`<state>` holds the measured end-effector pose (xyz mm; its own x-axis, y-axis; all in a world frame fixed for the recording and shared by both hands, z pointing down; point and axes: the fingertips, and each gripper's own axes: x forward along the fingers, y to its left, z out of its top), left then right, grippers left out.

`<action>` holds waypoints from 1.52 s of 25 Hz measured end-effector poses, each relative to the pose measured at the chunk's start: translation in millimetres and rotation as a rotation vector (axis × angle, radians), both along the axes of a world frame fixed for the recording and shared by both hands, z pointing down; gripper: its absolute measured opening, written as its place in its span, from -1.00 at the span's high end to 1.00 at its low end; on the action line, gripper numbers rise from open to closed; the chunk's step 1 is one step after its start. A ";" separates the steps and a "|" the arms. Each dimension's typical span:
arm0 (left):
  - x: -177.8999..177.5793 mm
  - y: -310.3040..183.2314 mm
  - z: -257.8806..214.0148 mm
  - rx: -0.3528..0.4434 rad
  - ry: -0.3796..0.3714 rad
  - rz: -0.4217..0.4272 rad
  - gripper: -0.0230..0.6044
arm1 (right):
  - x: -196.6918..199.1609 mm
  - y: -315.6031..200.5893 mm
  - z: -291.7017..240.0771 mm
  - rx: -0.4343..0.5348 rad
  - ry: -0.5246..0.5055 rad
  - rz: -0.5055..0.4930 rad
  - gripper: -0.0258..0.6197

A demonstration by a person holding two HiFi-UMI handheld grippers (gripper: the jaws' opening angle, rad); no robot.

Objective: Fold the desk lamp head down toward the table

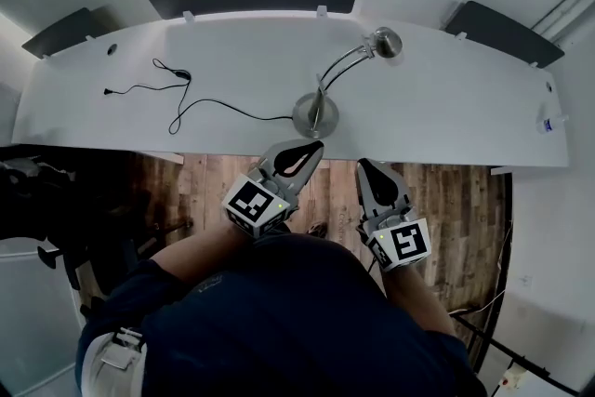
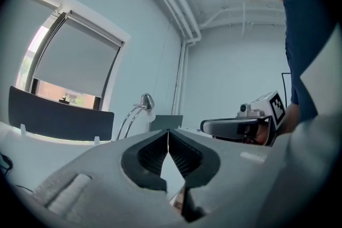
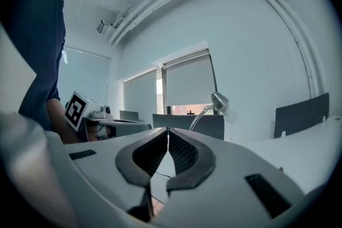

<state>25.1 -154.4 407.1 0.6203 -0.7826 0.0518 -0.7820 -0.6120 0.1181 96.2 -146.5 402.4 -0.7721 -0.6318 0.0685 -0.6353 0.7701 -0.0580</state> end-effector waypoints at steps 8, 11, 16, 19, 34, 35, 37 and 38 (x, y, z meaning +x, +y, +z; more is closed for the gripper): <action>-19.5 -40.1 18.6 -0.015 -0.021 0.041 0.91 | -8.9 -36.3 -12.1 0.043 0.064 0.071 0.88; -26.5 -53.6 26.1 -0.037 0.003 0.085 0.91 | -17.4 -47.2 -13.4 0.048 0.096 0.109 0.88; -46.6 -82.3 47.3 -0.037 -0.033 0.094 0.89 | -31.9 -70.5 -18.4 0.060 0.165 0.171 0.86; -52.3 -98.7 66.5 -0.063 -0.057 0.105 0.69 | -36.5 -87.5 -15.9 0.070 0.259 0.208 0.69; -33.0 -151.3 125.9 -0.138 -0.110 0.139 0.36 | -32.0 -163.8 3.8 0.373 0.960 0.264 0.43; -31.8 -153.6 127.1 -0.135 -0.122 0.138 0.36 | -32.3 -168.5 4.3 0.402 1.008 0.265 0.43; -30.2 -157.0 130.0 -0.135 -0.143 0.136 0.36 | -35.1 -176.5 3.2 0.455 1.080 0.264 0.43; -29.8 -158.3 131.5 -0.137 -0.150 0.135 0.36 | -37.1 -179.9 2.2 0.479 1.108 0.262 0.43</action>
<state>-4.7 -312.7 538.6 0.6961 -0.6727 0.2508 -0.7093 -0.6983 0.0958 59.2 -326.4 404.6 -0.2908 -0.9002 0.3241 -0.3005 0.4075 0.8623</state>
